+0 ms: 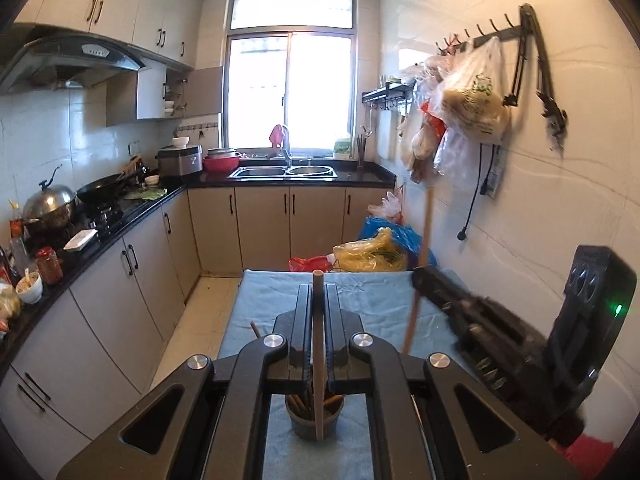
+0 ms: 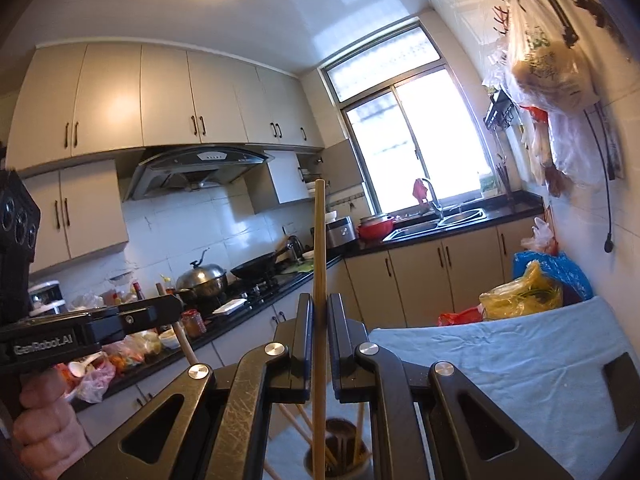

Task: Organize utensils
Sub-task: 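Lower both chopsticks into the holder cup and open both tools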

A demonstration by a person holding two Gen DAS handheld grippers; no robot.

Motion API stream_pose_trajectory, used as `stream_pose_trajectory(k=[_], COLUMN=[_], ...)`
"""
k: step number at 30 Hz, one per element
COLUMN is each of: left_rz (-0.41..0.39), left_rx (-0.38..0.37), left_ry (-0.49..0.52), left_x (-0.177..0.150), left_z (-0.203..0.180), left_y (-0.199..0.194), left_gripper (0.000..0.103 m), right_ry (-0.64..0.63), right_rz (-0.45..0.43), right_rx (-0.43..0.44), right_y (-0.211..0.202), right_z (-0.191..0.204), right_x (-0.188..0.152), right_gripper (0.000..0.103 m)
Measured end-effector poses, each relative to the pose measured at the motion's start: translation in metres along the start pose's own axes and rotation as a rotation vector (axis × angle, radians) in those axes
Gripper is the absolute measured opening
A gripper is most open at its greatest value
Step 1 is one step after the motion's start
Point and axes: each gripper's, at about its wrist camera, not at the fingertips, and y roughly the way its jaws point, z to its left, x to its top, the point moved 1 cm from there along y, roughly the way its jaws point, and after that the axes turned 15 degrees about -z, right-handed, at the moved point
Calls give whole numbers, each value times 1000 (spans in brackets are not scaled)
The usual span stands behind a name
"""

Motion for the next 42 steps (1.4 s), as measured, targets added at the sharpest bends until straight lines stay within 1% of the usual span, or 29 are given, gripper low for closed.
stream_pose_trajectory(k=[4,9,13,16,20,24,29,32,34,42], left_rz=[19,62,108,127,147,161,158,158,160,163], left_rx=[4,10,18,26,31,33,40,36,37,32], left_ry=[-30,-63,-81,-91,-100,-98,-105,-111,-113,-108], left_x=[-4,-20,-39,-48,-58,-64,-63,-63,-62,-62], left_z=[10,23,35,42,47,49,50,51,51,49], left_y=[22,48,64,70,77,79,78,77,76,72], left_gripper=[5,5,5,5,5,5,5,5,5,6], right_ry=[-36,-73,-93,-121,-128,-126,-100,-104,-109,-93], right_rz=[12,38,84,108,157,191,226,232,235,214], right_rx=[-28,-59,-69,-78,-87,-100,-119,-116,-116,-108], right_y=[32,56,69,73,81,85,86,86,85,76], right_z=[10,13,12,10,6,1,-7,-7,-5,-5], right_x=[-17,-41,-62,-74,-88,-94,-97,-96,-95,-85], right_gripper=[7,7,7,7,8,8,8,8,13,14])
